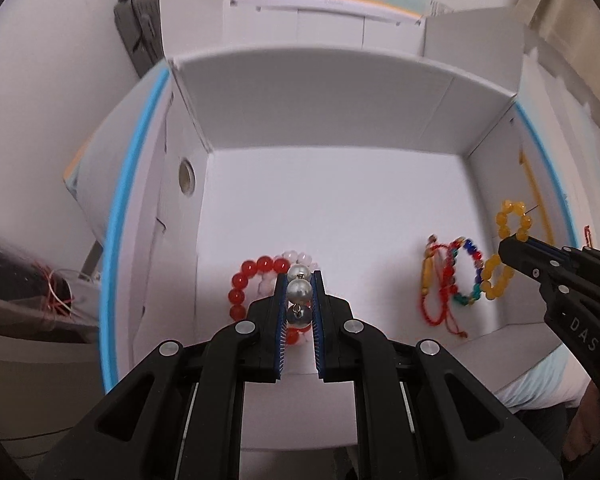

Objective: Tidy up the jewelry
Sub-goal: 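Open left tool over box while right tool releases yellow bracelet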

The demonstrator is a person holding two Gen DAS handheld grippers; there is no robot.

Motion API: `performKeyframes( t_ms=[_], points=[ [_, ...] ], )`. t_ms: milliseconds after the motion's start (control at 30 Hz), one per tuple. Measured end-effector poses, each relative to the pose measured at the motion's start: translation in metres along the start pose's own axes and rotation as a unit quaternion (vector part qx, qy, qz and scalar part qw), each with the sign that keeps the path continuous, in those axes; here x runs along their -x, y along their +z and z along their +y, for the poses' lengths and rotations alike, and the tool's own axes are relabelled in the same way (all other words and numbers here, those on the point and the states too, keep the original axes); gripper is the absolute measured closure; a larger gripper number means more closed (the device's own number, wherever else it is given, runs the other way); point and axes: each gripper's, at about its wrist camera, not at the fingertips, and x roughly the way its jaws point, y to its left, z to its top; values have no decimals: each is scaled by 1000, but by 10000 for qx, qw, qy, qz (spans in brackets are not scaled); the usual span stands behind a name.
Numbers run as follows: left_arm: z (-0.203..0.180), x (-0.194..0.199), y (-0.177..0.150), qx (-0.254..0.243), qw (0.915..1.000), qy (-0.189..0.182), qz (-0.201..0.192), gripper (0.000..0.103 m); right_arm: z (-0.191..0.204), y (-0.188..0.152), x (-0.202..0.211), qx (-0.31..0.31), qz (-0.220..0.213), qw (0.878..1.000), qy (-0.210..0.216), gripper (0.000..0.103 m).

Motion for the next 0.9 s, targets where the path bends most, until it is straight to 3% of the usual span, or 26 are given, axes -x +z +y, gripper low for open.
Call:
performKeyframes(
  t_ms=[333,900],
  points=[
    [5,-36,-2,-103,9989,39,455,93,3,-1,-37,33,474,9989,-60,94],
    [0,-50,-1,-161,9979,135,612,90,6,-2,-49,72,597,9982,-70,91]
  ],
)
